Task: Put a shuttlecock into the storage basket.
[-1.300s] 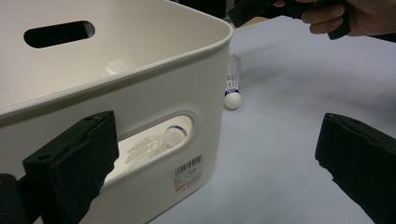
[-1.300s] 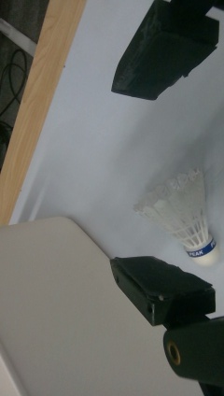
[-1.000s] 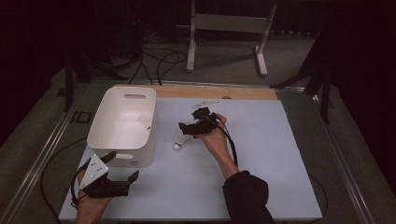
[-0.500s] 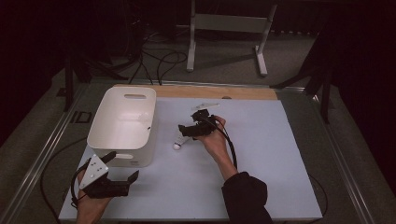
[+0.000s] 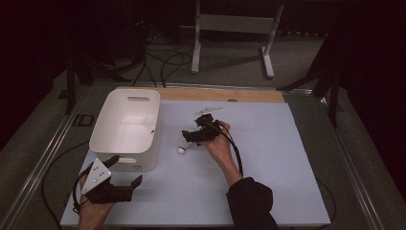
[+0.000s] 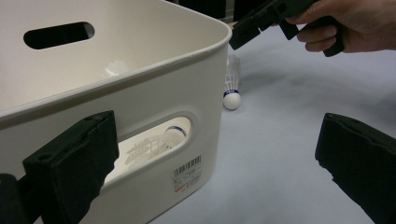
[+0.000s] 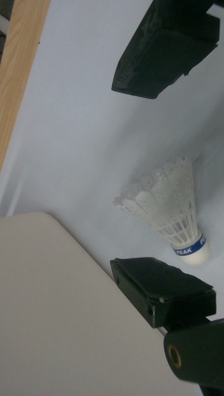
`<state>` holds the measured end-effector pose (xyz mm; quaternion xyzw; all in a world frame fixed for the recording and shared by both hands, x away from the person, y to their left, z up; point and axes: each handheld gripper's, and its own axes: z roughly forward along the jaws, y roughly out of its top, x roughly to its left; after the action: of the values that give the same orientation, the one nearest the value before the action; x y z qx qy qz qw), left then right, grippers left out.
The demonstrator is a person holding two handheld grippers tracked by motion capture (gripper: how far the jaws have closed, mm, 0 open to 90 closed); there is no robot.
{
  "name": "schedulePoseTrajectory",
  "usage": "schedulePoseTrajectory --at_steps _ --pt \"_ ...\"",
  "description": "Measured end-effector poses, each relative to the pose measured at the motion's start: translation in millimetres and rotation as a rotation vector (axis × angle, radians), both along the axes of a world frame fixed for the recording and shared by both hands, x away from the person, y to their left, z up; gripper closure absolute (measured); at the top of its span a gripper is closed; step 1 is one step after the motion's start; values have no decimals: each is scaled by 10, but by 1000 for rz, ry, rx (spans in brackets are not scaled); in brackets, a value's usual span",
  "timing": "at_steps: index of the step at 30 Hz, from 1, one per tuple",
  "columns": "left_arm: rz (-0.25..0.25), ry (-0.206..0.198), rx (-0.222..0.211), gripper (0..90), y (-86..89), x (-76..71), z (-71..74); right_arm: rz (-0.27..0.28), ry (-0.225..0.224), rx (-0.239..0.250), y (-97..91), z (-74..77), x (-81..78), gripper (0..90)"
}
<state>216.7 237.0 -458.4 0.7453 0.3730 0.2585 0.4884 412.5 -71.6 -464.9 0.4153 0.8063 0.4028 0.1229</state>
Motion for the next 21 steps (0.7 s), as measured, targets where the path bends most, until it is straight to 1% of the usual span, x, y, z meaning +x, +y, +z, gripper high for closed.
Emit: schedulePoseTrajectory --at_steps 8,10,14,21 --pt "0 1 1 3 -3 1 -2 3 12 0 4 -44 5 127" --pt "0 1 0 3 -3 1 -2 1 24 2 5 -61 9 127" --pt "0 1 1 3 -4 2 -3 2 32 7 6 -84 24 128" --pt "0 0 2 3 -3 0 -2 10 49 -5 42 -103 22 133"
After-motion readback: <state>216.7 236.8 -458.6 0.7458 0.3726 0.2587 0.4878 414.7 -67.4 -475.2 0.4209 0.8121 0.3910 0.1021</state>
